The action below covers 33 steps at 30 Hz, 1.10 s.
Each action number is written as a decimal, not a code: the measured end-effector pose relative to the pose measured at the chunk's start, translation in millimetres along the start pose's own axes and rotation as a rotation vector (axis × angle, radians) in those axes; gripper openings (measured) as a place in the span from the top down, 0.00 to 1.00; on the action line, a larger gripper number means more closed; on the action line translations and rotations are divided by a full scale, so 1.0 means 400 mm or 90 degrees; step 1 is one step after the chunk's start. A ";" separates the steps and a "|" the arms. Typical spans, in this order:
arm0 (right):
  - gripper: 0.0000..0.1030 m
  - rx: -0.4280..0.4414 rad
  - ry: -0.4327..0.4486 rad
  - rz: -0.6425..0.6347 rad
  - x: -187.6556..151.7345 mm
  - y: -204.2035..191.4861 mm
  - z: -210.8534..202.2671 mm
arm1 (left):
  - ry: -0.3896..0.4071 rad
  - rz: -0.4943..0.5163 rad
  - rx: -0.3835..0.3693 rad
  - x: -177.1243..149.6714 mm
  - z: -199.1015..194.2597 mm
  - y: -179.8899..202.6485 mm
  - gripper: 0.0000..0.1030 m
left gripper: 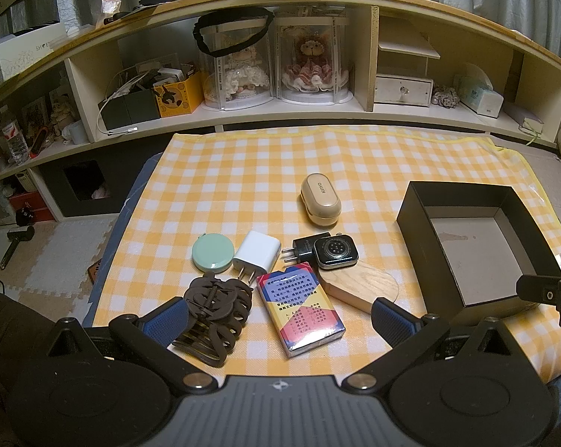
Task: Organize rigid objects
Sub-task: 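Lower the left gripper onto the black claw clip and close it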
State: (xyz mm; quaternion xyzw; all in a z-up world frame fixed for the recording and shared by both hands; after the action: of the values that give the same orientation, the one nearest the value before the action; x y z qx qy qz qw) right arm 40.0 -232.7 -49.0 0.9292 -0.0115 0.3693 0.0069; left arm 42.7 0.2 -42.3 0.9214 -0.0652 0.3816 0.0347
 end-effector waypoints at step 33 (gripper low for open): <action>0.20 -0.120 -0.008 0.004 0.149 0.227 0.162 | -0.002 -0.013 0.013 0.004 0.024 -0.014 0.00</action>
State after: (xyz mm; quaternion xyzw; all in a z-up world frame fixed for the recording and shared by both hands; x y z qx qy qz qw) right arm 125.3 -325.7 -54.8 0.9266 -0.0489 0.3610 0.0931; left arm 51.3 4.3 -47.8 0.9228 -0.0517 0.3806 0.0294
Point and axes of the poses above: each gripper's, at about its wrist camera, not at the fingertips, and z roughly the way its jaws point, y to its right, x to its top, the point moved 6 cm from there along z, roughly the way its jaws point, and after that the axes turned 7 degrees about -x, right-handed, at the moved point
